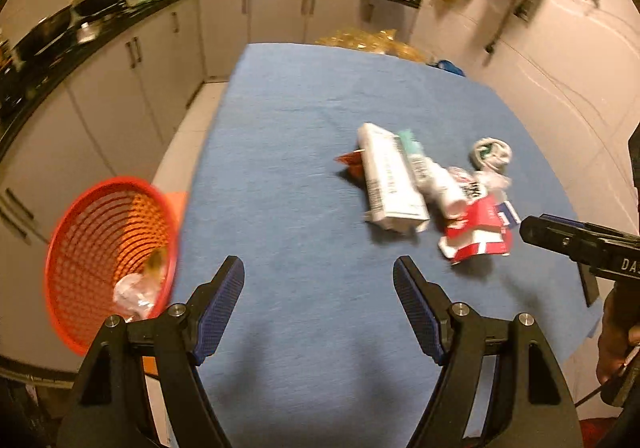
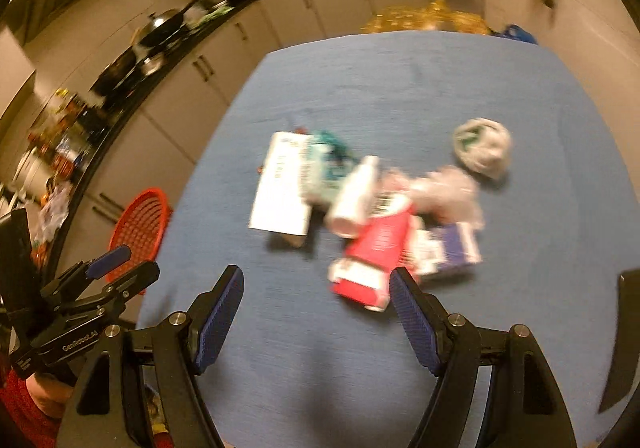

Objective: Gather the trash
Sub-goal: 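Move both open tools back over the pile on the table, then grasp the white toothpaste box with the left tool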

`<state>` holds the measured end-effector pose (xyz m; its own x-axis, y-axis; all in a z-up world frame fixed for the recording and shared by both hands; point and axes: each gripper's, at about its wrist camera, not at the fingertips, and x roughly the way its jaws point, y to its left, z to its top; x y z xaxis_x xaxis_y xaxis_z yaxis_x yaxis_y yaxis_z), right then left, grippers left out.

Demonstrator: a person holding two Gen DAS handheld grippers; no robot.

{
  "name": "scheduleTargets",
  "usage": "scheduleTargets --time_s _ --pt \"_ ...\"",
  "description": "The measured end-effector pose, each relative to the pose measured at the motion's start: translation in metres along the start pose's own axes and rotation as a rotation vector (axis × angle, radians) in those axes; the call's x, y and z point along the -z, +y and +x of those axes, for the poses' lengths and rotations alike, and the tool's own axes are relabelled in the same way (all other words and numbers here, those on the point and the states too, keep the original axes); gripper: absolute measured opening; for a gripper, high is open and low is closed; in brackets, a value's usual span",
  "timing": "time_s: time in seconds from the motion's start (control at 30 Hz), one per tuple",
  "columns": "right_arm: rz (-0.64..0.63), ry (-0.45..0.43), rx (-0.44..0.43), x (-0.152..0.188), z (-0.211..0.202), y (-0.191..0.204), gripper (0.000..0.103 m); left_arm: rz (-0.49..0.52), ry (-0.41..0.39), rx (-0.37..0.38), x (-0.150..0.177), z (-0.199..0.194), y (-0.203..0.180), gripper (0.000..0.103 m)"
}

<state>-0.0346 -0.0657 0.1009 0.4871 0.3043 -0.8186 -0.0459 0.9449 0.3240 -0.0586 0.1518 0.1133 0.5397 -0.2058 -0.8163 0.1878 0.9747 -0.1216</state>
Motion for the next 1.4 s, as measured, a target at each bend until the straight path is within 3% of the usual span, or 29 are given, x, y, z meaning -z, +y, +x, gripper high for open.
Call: scheduleTargets --time_s 0.17,0.33,0.53,0.7,0.73,0.77,0.87,1.2,1.4 --pt "0.046 -0.010 0.006 0.000 -0.009 -0.027 0.080 0.025 0.050 0.032 -0.022 0.027 -0.022 0.076" --pt "0.044 -0.030 0.005 -0.001 -0.021 -0.039 0.080 -0.029 0.125 0.080 -0.044 0.067 -0.024 0.076" --pt "0.044 -0.040 0.023 0.003 -0.036 -0.059 0.080 -0.039 0.171 0.085 -0.063 0.108 -0.031 0.076" --pt "0.061 -0.041 0.034 0.007 -0.045 -0.074 0.080 -0.040 0.204 0.126 -0.065 0.133 -0.041 0.054" --pt "0.064 -0.042 0.029 0.007 -0.046 -0.076 0.080 -0.041 0.204 0.139 -0.064 0.135 -0.043 0.043" --pt "0.066 -0.040 0.025 0.007 -0.047 -0.078 0.080 -0.037 0.206 0.151 -0.063 0.135 -0.046 0.033" --pt "0.057 -0.034 0.019 0.008 -0.045 -0.076 0.080 0.017 0.170 0.142 -0.057 0.125 -0.059 0.016" --pt "-0.003 0.004 -0.036 -0.015 -0.006 -0.052 0.080 0.068 0.114 0.092 -0.015 0.074 -0.050 0.014" --pt "-0.080 0.053 0.013 -0.034 0.036 -0.033 0.071 0.043 0.098 0.071 -0.002 0.055 -0.036 0.014"
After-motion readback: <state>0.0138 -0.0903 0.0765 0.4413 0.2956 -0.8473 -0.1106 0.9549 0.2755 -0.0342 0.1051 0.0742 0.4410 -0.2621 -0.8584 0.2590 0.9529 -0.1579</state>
